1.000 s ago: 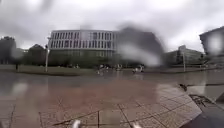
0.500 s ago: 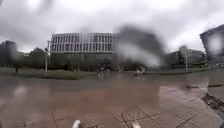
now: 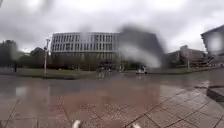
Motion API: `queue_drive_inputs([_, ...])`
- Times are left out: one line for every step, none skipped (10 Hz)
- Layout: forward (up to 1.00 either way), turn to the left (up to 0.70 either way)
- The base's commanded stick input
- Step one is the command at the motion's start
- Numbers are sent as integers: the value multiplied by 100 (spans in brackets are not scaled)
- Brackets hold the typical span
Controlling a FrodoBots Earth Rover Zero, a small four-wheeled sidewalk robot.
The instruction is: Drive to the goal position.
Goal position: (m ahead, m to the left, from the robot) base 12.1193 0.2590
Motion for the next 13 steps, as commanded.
queue_drive_inputs([70,0])
queue_drive_inputs([70,0])
queue_drive_inputs([45,0])
queue_drive_inputs([6,0])
queue_drive_inputs([6,0])
queue_drive_inputs([6,0])
queue_drive_inputs([6,0])
queue_drive_inputs([6,0])
queue_drive_inputs([6,0])
queue_drive_inputs([6,0])
queue_drive_inputs([6,0])
queue_drive_inputs([6,0])
queue_drive_inputs([6,0])
